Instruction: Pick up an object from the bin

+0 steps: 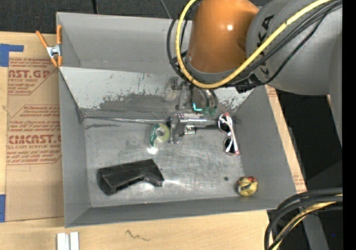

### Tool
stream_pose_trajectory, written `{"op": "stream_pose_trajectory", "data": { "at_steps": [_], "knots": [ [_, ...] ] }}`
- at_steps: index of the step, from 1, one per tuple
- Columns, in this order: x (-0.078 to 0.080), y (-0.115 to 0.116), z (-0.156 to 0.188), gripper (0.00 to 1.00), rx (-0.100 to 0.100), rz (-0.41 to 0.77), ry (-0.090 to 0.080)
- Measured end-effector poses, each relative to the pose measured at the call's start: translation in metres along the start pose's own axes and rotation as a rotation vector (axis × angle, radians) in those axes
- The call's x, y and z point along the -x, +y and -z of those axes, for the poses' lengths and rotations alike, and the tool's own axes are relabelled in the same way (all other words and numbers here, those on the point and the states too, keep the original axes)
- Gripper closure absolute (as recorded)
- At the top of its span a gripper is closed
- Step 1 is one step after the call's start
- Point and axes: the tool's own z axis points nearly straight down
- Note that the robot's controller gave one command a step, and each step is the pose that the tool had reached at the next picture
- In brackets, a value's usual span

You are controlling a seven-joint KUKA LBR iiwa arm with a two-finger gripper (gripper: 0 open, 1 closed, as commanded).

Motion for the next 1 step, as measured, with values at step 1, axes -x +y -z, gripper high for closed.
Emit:
{"op": "stream_pose_trajectory", "data": {
  "at_steps": [1],
  "knots": [
    [0.0015, -0.0006, 0.0050, 0.00, 0.001, -0.001, -0.008]
  ]
}}
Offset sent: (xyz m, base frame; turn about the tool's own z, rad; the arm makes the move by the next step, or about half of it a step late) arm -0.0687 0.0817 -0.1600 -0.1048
